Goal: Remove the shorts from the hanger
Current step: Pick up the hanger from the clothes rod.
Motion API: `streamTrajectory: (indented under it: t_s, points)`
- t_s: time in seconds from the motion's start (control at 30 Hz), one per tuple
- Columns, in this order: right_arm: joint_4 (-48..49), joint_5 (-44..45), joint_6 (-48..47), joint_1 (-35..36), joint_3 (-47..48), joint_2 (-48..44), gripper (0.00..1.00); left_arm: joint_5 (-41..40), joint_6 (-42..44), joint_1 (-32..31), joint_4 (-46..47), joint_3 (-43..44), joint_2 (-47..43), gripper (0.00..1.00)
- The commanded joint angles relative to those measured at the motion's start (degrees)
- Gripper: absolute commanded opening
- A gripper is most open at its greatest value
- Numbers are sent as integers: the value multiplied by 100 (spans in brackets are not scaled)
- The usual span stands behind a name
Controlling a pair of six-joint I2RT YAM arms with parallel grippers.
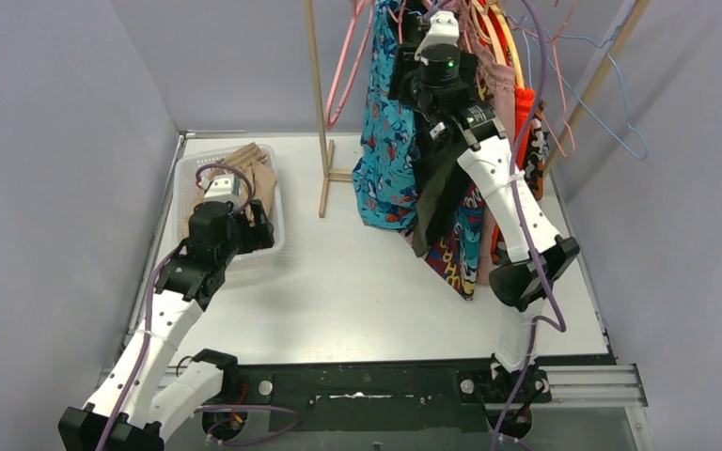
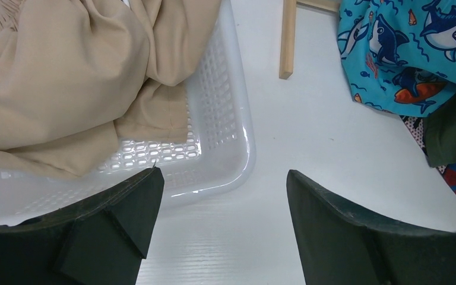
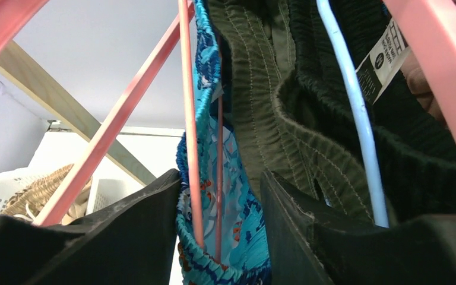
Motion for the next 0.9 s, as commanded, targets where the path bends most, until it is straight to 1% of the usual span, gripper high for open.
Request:
streamTrajectory:
  t_s: [0.0,0.1,0.2,0.37,0.43,0.5,0.63,0.7,0.87]
  points:
    - [207,122,-283,-115,359,115,46,132,-40,19,255,66,-87,76]
    - [389,150,-326,-120,373,159,36,106,-65,19,207,83,-98,76]
    - [730,185,-327,-112,285,92,18,92,-73,19,176,80,-134,76]
    - [1571,294,-469,-75,91,-86,1,126,-97,24,173,70,-148,76]
    - [1981,354,-608,8,54,-133,0,131,-114,24,174,68,-157,76]
    - [2474,407,-909,133,-63,-190,0,140,-134,20,174,88,-157,76]
    - [3100,704,-1564,446,-142,-294,0,133,-136,24,148,189,-182,76]
    - [3280,716,-1624,532,-263,-389,0,111,-135,24,141,213,-200,76]
    - [3339,920,-1550,661,-556,-653,0,124,-137,21,104,276,-210,76]
